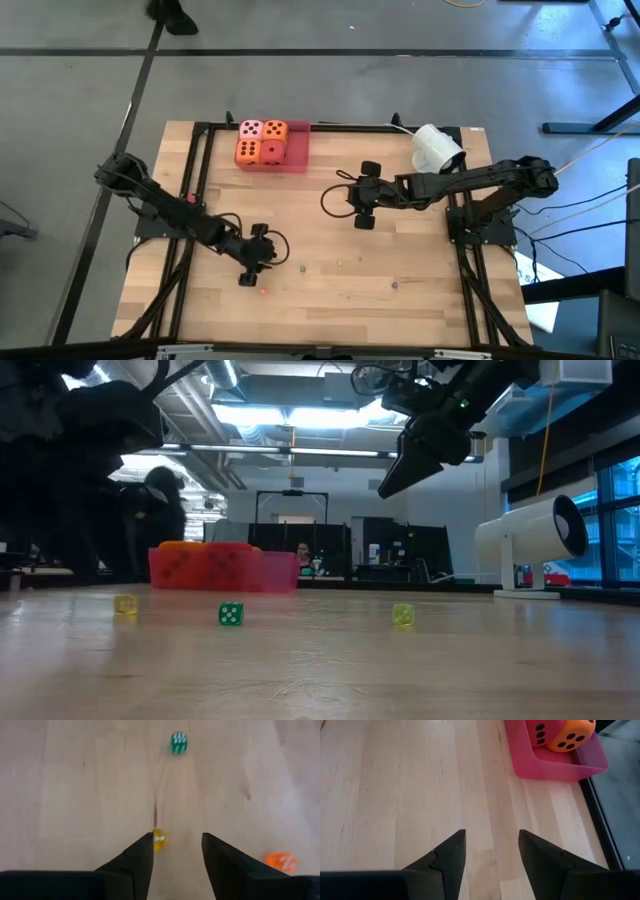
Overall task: Pick & Place Dice
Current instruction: Put the small yellow die into the red bin
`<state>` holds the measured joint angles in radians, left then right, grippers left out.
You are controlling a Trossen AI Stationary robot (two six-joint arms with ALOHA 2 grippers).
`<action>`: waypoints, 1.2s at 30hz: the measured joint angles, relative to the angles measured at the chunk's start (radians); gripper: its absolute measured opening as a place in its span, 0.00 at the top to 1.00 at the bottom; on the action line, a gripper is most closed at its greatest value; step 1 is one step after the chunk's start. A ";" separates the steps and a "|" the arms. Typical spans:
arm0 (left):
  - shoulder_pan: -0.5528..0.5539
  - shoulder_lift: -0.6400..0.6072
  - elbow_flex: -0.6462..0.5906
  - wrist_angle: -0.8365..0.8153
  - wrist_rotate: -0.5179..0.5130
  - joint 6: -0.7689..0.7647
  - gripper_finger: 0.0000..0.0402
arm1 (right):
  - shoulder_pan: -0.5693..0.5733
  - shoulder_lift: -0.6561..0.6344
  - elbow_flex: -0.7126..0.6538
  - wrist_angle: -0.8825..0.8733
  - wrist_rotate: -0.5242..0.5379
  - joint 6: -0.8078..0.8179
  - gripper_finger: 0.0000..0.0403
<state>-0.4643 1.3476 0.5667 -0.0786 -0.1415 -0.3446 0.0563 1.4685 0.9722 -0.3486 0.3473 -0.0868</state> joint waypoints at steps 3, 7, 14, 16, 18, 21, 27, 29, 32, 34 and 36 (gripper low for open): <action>0.004 0.006 0.000 -0.017 -0.013 0.040 0.60 | 0.000 0.000 0.000 0.002 0.000 0.000 0.55; 0.015 0.025 -0.001 -0.023 -0.028 0.078 0.60 | 0.000 0.000 0.000 0.005 0.000 0.000 0.55; 0.044 0.055 0.000 -0.011 -0.038 0.105 0.60 | 0.000 0.000 0.000 0.005 0.000 0.000 0.55; 0.050 0.068 0.000 0.002 -0.018 0.105 0.60 | 0.000 0.000 0.000 0.005 0.000 0.000 0.55; 0.051 0.082 0.000 0.001 -0.007 0.105 0.60 | 0.000 0.000 0.000 0.005 0.001 0.000 0.55; 0.050 0.096 0.001 0.009 -0.002 0.120 0.60 | 0.000 0.001 0.000 0.005 0.001 0.000 0.55; 0.048 0.112 0.001 0.059 0.003 0.179 0.60 | 0.000 0.001 0.000 0.005 0.001 -0.001 0.55; 0.048 0.112 0.001 0.059 0.002 0.190 0.60 | 0.000 0.001 0.000 0.005 0.001 -0.001 0.55; 0.048 0.112 0.001 0.059 0.003 0.191 0.60 | 0.000 0.001 0.000 0.005 0.000 -0.001 0.55; 0.048 0.112 0.001 0.059 0.003 0.191 0.61 | 0.000 0.001 0.000 0.005 0.000 -0.001 0.55; 0.048 0.112 0.001 0.058 0.005 0.192 0.62 | 0.000 0.001 0.000 0.005 0.000 -0.001 0.55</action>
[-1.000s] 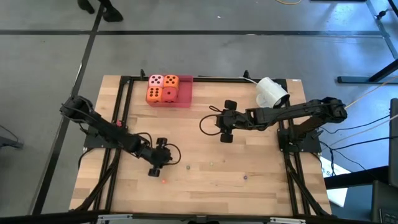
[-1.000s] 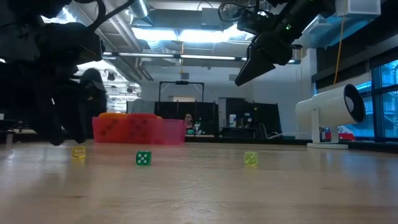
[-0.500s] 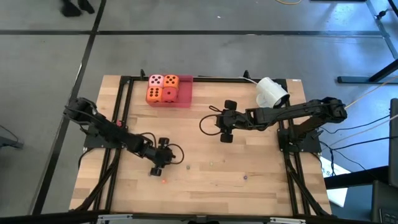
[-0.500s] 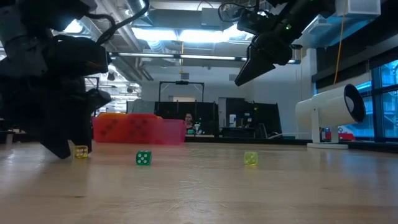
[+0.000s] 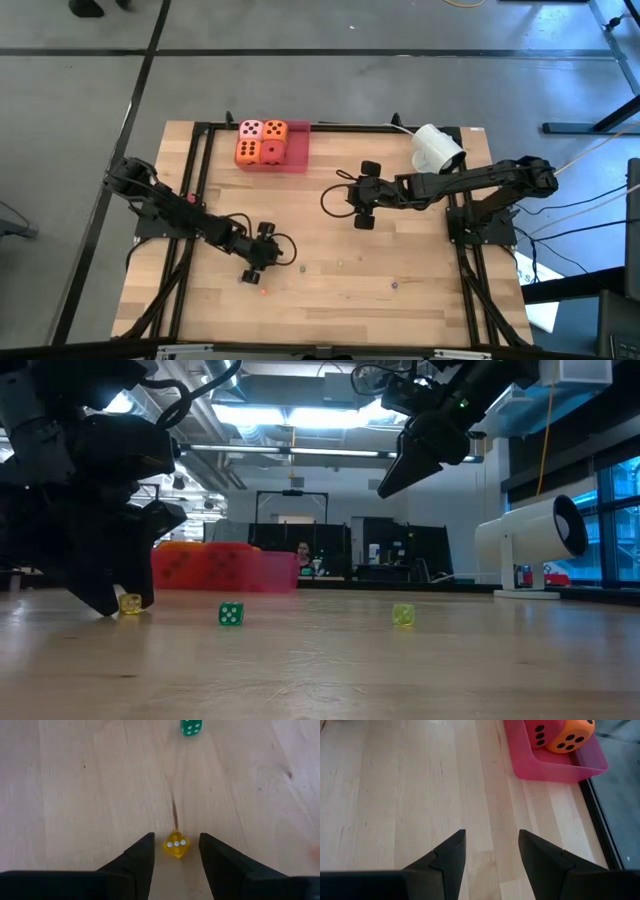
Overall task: Pick & Place Dice
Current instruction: Put the small yellow die into the red bin
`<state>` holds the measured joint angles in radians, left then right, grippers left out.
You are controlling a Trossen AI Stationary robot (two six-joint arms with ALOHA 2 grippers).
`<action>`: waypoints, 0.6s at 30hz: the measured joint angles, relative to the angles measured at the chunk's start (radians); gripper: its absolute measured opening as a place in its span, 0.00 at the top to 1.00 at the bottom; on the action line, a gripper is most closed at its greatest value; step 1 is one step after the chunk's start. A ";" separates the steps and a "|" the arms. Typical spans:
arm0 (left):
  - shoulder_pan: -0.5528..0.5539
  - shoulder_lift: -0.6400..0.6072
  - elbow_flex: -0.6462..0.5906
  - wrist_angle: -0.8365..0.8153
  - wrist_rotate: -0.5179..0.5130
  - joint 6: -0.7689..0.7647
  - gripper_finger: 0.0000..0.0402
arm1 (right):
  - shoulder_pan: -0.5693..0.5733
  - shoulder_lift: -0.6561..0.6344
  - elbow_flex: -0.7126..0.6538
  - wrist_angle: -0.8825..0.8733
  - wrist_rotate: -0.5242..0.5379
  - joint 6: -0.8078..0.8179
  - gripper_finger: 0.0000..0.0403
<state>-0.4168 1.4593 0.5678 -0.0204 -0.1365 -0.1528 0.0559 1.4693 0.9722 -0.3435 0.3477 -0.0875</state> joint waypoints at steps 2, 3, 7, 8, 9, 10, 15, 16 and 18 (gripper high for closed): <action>0.000 0.000 0.000 -0.001 0.002 0.000 0.64 | 0.000 0.000 0.000 0.000 0.000 0.000 0.55; 0.000 0.000 0.000 -0.001 0.002 0.000 0.65 | 0.000 0.000 0.000 0.000 0.000 0.000 0.55; 0.000 0.000 0.000 -0.002 0.005 0.000 0.71 | 0.000 0.000 0.000 0.000 0.000 0.000 0.55; 0.000 0.000 0.000 -0.002 0.005 0.000 0.72 | 0.000 0.000 0.000 0.000 0.000 0.000 0.55; 0.000 0.000 0.000 -0.001 0.005 0.000 0.73 | 0.000 0.000 0.000 0.000 0.000 0.000 0.55; 0.000 0.000 0.000 -0.001 0.005 0.000 0.74 | 0.000 0.000 0.000 0.000 0.000 0.000 0.55; 0.000 0.000 0.000 0.007 -0.056 0.003 0.79 | 0.000 0.000 0.000 0.000 0.000 0.000 0.55; 0.001 0.000 -0.001 0.007 -0.079 0.008 0.80 | 0.000 0.000 0.000 0.000 0.000 0.000 0.55; 0.001 0.000 -0.001 0.007 -0.131 0.027 0.82 | 0.000 0.000 0.000 0.000 0.000 0.000 0.55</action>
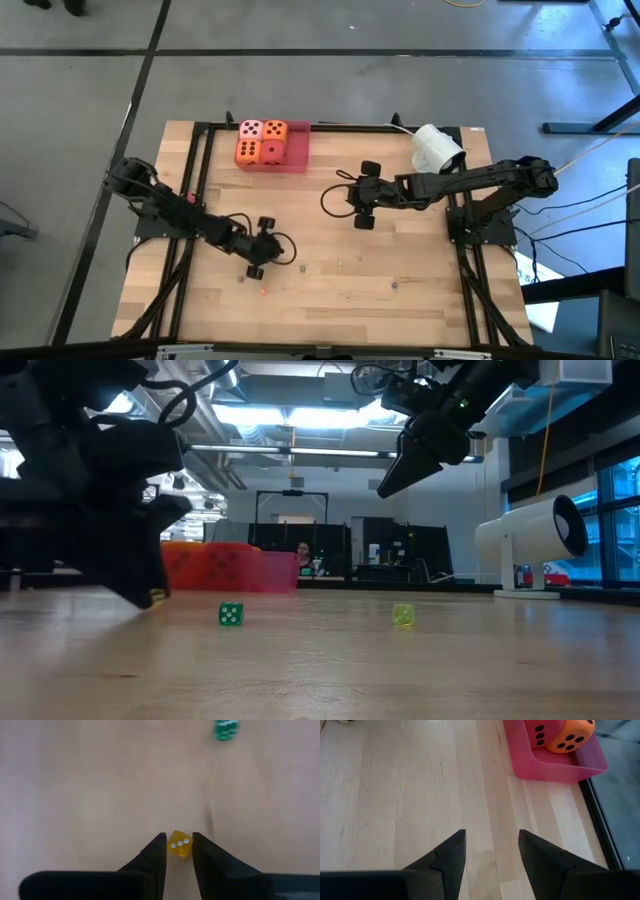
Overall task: Pick & Place Dice
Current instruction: Put the small yellow die into the red bin
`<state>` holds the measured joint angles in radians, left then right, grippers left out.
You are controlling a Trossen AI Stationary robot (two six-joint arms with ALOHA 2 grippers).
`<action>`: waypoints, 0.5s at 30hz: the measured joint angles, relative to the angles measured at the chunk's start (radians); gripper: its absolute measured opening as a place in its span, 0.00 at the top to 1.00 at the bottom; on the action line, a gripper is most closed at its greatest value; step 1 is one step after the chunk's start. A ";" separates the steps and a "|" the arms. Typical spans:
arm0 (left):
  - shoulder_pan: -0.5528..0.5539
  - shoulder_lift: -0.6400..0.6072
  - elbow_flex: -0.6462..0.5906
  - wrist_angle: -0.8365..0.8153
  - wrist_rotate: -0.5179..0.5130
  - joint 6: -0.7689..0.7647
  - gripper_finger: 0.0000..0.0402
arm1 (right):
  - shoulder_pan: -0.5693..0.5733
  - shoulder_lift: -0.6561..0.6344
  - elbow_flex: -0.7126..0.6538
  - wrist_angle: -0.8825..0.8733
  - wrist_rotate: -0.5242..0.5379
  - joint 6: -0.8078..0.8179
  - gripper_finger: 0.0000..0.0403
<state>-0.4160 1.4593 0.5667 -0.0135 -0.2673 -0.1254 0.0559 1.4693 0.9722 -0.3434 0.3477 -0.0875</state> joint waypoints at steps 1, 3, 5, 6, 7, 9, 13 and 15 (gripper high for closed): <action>0.002 0.000 0.000 0.001 -0.028 0.016 0.82 | 0.000 0.000 0.000 0.000 0.000 0.000 0.55; 0.014 0.000 0.000 0.002 -0.069 0.050 0.83 | 0.000 0.000 0.000 0.000 0.000 0.000 0.55; 0.040 0.000 0.000 0.004 -0.107 0.093 0.83 | 0.000 0.000 0.000 0.000 0.000 0.000 0.55; 0.056 0.000 0.000 0.009 -0.126 0.119 0.83 | 0.000 0.000 0.000 0.000 0.000 0.000 0.55; 0.075 0.000 0.000 0.015 -0.144 0.146 0.83 | 0.000 0.000 0.000 0.000 0.000 0.000 0.55; 0.120 0.000 0.000 0.030 -0.177 0.197 0.83 | 0.000 0.000 0.000 0.000 0.000 0.000 0.55; 0.233 0.000 0.000 0.099 -0.260 0.306 0.83 | 0.000 0.000 0.000 0.000 0.000 0.000 0.55; 0.297 0.000 0.000 0.164 -0.295 0.371 0.83 | 0.000 0.000 0.000 0.000 0.000 0.000 0.55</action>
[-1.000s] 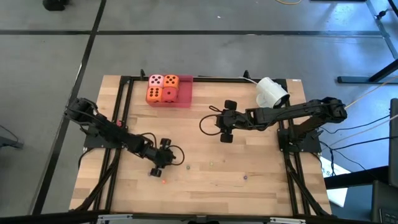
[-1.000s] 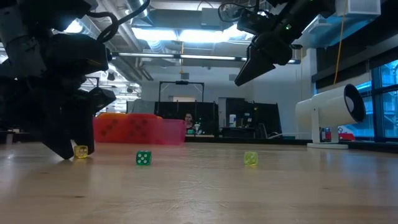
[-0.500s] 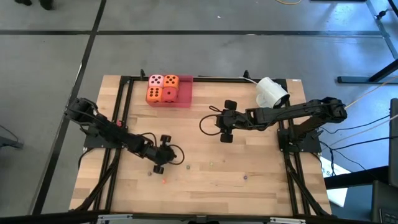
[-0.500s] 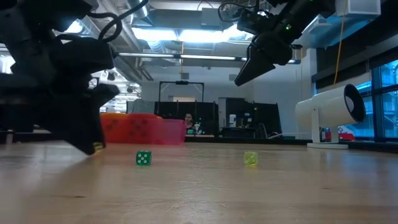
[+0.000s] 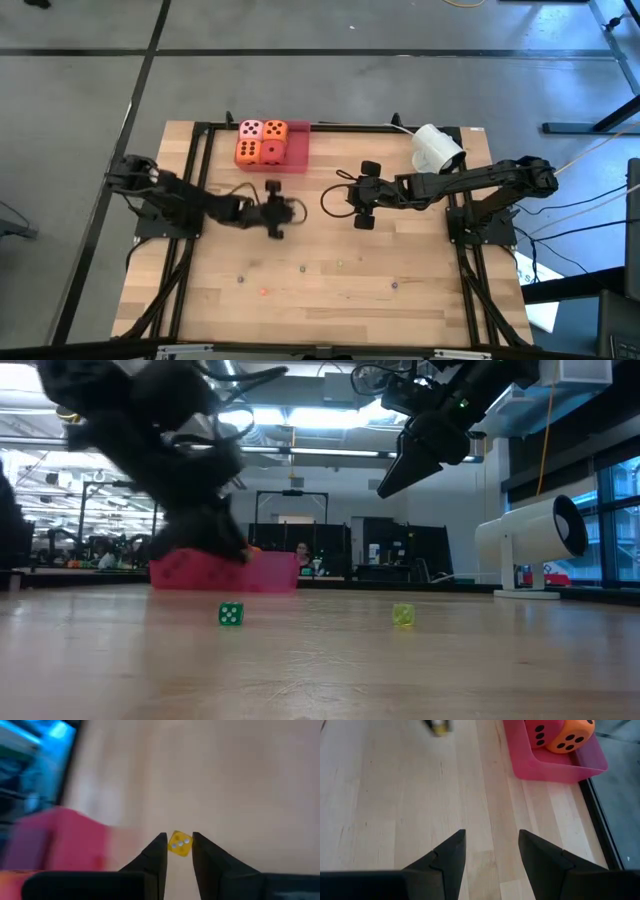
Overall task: Pick & Place Dice
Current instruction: Put the small yellow die into the red bin
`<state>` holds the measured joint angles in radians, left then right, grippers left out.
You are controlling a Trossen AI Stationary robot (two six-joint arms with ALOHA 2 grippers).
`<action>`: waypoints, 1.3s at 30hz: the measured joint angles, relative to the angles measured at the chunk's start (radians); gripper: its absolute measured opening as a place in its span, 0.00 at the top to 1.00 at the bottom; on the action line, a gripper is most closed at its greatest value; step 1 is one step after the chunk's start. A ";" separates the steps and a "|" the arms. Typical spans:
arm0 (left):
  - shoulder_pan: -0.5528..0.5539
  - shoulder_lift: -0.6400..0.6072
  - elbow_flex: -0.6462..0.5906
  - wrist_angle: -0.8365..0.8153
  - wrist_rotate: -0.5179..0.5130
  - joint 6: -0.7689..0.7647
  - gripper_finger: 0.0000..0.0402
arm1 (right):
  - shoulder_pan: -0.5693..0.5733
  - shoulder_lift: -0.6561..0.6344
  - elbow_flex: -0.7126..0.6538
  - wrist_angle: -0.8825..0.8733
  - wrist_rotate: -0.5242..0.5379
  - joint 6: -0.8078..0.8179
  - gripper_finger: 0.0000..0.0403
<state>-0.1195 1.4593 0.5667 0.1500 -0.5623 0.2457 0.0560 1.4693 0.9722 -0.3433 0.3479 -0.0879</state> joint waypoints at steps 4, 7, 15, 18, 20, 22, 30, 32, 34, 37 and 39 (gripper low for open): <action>0.138 0.000 0.000 0.166 -0.014 0.140 0.83 | 0.000 0.000 0.000 0.000 0.000 0.000 0.55; 0.250 0.000 0.000 0.246 0.042 0.175 0.83 | 0.000 0.000 0.000 0.002 0.000 0.000 0.55; 0.535 0.015 0.000 0.280 0.306 0.159 0.83 | 0.000 0.000 0.000 0.031 0.001 -0.008 0.55; 0.602 0.034 0.013 0.309 0.369 0.174 0.82 | 0.000 0.000 0.000 0.031 0.001 -0.010 0.55; 0.633 0.047 0.046 0.279 0.388 0.199 0.82 | 0.000 0.000 0.000 0.031 0.001 -0.010 0.55; 0.655 0.064 0.102 0.213 0.413 0.210 0.82 | 0.000 0.000 0.000 0.032 0.002 -0.011 0.55; 0.689 0.231 0.487 -0.287 0.429 0.211 0.82 | -0.002 0.000 0.000 0.055 0.002 -0.037 0.55; 0.696 0.289 0.588 -0.413 0.420 0.208 0.82 | -0.003 0.000 0.000 0.055 0.003 -0.038 0.55; 0.702 0.343 0.670 -0.506 0.422 0.198 0.82 | -0.003 0.000 0.000 0.054 0.000 -0.039 0.55; 0.713 0.416 0.751 -0.591 0.407 0.190 0.82 | -0.003 0.000 0.000 0.052 -0.001 -0.039 0.55; 0.723 0.456 0.777 -0.617 0.381 0.189 0.82 | -0.003 0.000 0.000 0.052 -0.001 -0.039 0.55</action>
<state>0.6031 1.9149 1.3440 -0.4665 -0.1808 0.4347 0.0529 1.4693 0.9722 -0.2913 0.3473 -0.1273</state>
